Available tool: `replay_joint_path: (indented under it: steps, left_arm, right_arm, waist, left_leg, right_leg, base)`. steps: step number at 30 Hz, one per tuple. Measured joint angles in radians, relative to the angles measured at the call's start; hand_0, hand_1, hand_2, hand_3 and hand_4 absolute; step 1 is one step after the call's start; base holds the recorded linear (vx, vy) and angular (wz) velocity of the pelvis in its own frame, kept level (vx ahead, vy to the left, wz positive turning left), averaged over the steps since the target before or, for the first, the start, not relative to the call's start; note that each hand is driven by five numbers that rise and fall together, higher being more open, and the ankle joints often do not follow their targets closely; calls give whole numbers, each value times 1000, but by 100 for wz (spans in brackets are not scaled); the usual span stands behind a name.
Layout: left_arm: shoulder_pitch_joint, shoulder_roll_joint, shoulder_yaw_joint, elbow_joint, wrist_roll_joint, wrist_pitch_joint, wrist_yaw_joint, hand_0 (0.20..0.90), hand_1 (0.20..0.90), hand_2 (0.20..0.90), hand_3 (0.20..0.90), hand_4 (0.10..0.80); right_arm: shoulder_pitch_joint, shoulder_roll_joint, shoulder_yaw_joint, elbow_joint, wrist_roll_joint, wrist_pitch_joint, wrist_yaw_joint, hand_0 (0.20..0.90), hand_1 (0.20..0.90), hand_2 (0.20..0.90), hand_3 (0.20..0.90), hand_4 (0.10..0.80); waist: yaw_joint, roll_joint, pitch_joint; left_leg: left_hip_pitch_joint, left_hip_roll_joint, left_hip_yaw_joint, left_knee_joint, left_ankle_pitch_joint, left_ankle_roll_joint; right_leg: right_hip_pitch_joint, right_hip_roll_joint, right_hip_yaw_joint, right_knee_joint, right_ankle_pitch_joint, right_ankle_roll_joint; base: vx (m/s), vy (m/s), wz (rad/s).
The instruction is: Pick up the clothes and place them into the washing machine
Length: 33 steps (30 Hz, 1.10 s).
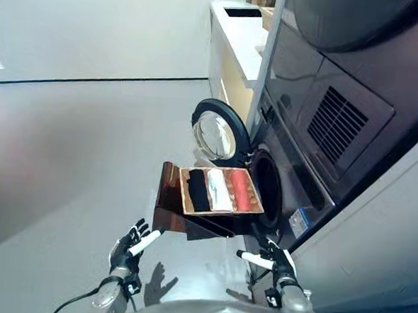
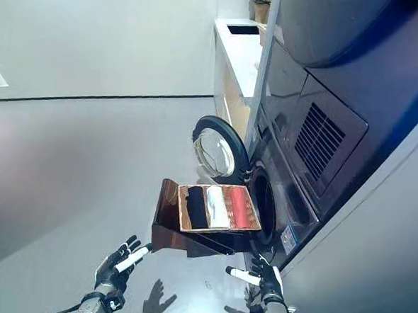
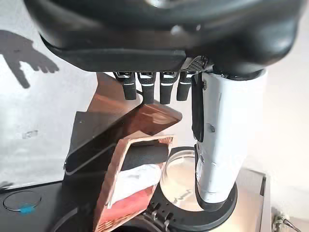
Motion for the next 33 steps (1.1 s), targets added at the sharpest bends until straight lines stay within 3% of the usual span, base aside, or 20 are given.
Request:
replay_joint_path:
  steps: [33]
  left_arm:
    - [-2, -2, 0, 20, -6, 0, 0, 900, 900, 900, 900, 800]
  right_arm:
    - [-2, 0, -1, 2, 1, 0, 0, 900, 900, 900, 900, 800]
  waist:
    - [2, -18, 9]
  left_leg:
    - [-1, 2, -9, 0, 1, -1]
  right_leg:
    - [14, 1, -9, 0, 0, 0]
  base:
    - [-4, 2, 1]
